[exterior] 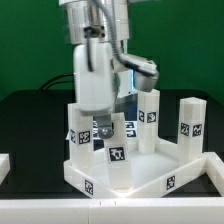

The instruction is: Assemble desk

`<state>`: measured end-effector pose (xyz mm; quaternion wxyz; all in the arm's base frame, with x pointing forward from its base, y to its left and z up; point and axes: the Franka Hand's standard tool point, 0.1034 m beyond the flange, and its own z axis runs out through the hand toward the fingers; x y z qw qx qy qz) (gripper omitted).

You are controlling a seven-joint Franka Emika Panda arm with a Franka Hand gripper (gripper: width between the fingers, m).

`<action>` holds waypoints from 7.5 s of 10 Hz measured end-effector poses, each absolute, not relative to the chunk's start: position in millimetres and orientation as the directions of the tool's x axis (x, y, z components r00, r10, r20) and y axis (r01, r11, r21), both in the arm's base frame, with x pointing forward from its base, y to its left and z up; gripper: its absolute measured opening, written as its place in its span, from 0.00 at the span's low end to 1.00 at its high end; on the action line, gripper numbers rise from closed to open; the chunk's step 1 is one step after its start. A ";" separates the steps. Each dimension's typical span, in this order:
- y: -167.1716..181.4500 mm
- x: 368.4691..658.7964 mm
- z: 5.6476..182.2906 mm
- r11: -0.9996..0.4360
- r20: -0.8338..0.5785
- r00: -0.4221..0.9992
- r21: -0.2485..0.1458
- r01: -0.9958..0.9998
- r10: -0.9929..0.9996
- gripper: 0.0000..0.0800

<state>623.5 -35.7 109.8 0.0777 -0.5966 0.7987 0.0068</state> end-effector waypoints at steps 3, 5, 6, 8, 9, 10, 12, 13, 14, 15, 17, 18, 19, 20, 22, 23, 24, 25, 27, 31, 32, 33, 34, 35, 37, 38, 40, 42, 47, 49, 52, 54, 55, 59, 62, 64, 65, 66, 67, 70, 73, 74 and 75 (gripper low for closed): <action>-31.1 622.5 109.6 0.211 -0.122 -0.199 -0.094 -0.973 -0.972 0.37; -14.5 623.7 109.6 -0.119 -0.068 0.127 -0.116 -0.986 -0.990 0.76; -5.3 624.6 109.2 -0.275 -0.049 0.283 -0.128 -0.953 -0.958 0.76; -1.8 624.5 108.9 -0.434 -0.027 0.441 -0.133 -0.891 -0.897 0.80; -2.2 624.3 108.7 -0.497 -0.016 0.503 -0.133 -0.858 -0.864 0.81; -1.7 624.7 109.3 -0.628 0.012 0.631 -0.117 -0.769 -0.775 0.81; -4.4 630.3 112.2 -0.869 0.072 0.867 -0.080 -0.488 -0.493 0.81; -5.5 630.9 112.1 -0.893 0.082 0.890 -0.080 -0.443 -0.449 0.81; -4.3 630.9 112.0 -0.871 0.077 0.869 -0.084 -0.483 -0.489 0.78; -4.8 630.9 112.0 -0.869 0.077 0.866 -0.084 -0.488 -0.494 0.78; -5.5 630.8 111.8 -0.848 0.074 0.846 -0.086 -0.523 -0.529 0.37; -5.8 630.9 111.9 -0.787 0.063 0.785 -0.097 -0.610 -0.616 0.37; -12.5 631.2 113.2 -0.671 0.047 0.670 -0.104 -0.734 -0.740 0.36; -18.7 629.6 113.2 -0.498 0.020 0.499 -0.108 -0.860 -0.866 0.36; -19.8 629.3 112.3 -0.178 -0.050 0.186 -0.131 -0.975 -0.981 0.36; -22.6 627.2 110.6 -0.087 -0.080 0.098 -0.134 -0.987 -0.992 0.36; -19.6 627.1 110.4 -0.027 -0.089 0.039 -0.127 -0.992 -0.995 0.36; -15.8 627.1 110.3 0.029 -0.096 -0.017 -0.121 -0.992 -0.995 0.36; -16.2 627.1 110.3 0.018 -0.094 -0.007 -0.121 -0.992 -0.996 0.36; 8.6 627.2 106.7 -0.456 -0.034 0.467 -0.164 -0.875 -0.884 0.78; 10.7 626.2 106.5 -0.492 -0.027 0.502 -0.165 -0.855 -0.864 0.80; 9.2 626.2 106.0 -0.544 -0.017 0.553 -0.166 -0.823 -0.833 0.80; 8.5 626.1 105.8 -0.605 -0.004 0.614 -0.166 -0.779 -0.789 0.80; 5.7 626.0 105.7 -0.719 0.027 0.725 -0.157 -0.677 -0.689 0.81; -0.9 626.5 105.7 -0.894 0.090 0.892 -0.118 -0.432 -0.443 0.81; -3.0 627.5 107.0 -0.962 0.111 0.957 -0.080 -0.261 -0.269 0.81; -5.4 627.9 107.6 -0.997 0.117 0.990 -0.040 -0.072 -0.077 0.81; -6.8 627.9 107.3 -0.999 0.119 0.992 -0.032 -0.029 -0.033 0.81; -6.6 627.8 106.8 -0.953 0.105 0.948 -0.065 -0.295 -0.301 0.36; -5.4 627.8 107.7 -0.825 0.083 0.821 -0.089 -0.558 -0.565 0.36; -1.2 628.6 107.5 -0.438 -0.024 0.445 -0.132 -0.889 -0.895 0.36; 0.7 627.9 107.0 -0.361 -0.034 0.368 -0.129 -0.923 -0.929 0.36; 1.0 627.8 107.0 -0.311 -0.041 0.318 -0.127 -0.942 -0.947 0.36; 10.5 629.8 106.2 0.315 -0.161 -0.297 -0.095 -0.944 -0.941 0.36; 12.2 630.9 105.6 0.411 -0.190 -0.388 -0.097 -0.907 -0.902 0.36; 11.8 628.7 103.0 0.212 -0.152 -0.193 -0.119 -0.970 -0.969 0.62; 11.2 629.3 103.2 0.035 -0.124 -0.017 -0.142 -0.989 -0.992 0.77; 14.1 630.2 103.9 -0.137 -0.100 0.153 -0.151 -0.979 -0.983 0.77; 15.9 630.4 104.8 -0.256 -0.086 0.271 -0.155 -0.954 -0.959 0.80; 13.7 630.2 104.5 -0.413 -0.056 0.426 -0.166 -0.896 -0.903 0.81; 7.9 633.3 108.7 -0.790 0.053 0.789 -0.085 -0.607 -0.612 0.81; 8.4 634.4 109.3 -0.818 0.065 0.816 -0.079 -0.570 -0.575 0.81; 7.9 634.3 109.1 -0.812 0.064 0.810 -0.079 -0.578 -0.582 0.64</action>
Offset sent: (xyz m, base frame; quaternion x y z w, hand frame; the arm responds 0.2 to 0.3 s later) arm -0.0011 0.0257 0.0025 -0.0368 0.0444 -0.1961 0.9789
